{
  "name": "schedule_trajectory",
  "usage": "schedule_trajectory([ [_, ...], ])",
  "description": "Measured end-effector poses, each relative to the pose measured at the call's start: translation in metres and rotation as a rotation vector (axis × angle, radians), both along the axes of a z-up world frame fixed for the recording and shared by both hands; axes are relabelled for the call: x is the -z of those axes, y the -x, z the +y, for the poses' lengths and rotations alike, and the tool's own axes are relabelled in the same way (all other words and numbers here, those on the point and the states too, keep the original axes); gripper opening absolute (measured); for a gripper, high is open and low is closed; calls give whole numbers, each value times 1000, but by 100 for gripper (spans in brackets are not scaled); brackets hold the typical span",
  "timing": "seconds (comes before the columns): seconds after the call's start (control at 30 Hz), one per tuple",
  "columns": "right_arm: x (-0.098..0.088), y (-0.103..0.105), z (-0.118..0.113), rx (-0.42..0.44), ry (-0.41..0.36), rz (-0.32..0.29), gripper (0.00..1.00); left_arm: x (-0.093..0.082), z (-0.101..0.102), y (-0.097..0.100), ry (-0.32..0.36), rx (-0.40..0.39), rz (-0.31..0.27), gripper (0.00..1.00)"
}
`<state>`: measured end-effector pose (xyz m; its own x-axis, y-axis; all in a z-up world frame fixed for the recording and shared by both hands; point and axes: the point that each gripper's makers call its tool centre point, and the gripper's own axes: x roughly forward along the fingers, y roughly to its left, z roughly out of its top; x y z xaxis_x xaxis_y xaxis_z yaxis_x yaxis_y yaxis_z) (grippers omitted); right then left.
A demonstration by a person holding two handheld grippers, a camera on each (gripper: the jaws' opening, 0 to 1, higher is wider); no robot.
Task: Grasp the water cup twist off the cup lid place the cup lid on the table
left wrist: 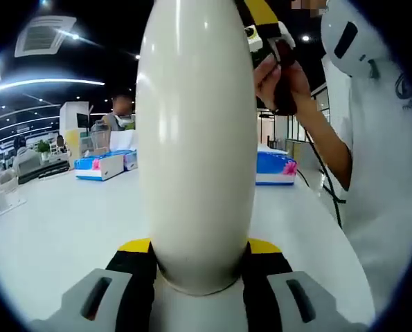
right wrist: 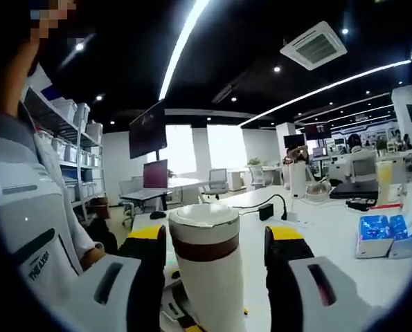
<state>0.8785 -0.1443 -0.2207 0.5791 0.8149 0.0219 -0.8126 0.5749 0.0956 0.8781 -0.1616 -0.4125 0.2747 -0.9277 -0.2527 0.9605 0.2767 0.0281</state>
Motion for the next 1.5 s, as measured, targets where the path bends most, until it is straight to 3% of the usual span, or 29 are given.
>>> schedule_trajectory([
  [0.2, -3, -5, -3, 198, 17, -48, 62, 1, 2, -1, 0, -5, -2, 50],
  [0.43, 1, -5, -5, 397, 35, -60, 64, 1, 3, -2, 1, -6, -4, 50],
  [0.87, -15, 0, 7, 631, 44, -127, 66, 0, 2, -3, 2, -8, -8, 50],
  [1.03, -17, -1, 11, 658, 63, -129, 65, 0, 2, -3, 2, -8, -9, 50],
  [1.27, -18, -3, 1, 704, 59, -142, 45, -1, 2, -3, 2, -10, -13, 50],
  [1.5, -17, -2, -1, 687, 33, -126, 45, -1, 1, -3, 2, -13, -13, 50],
])
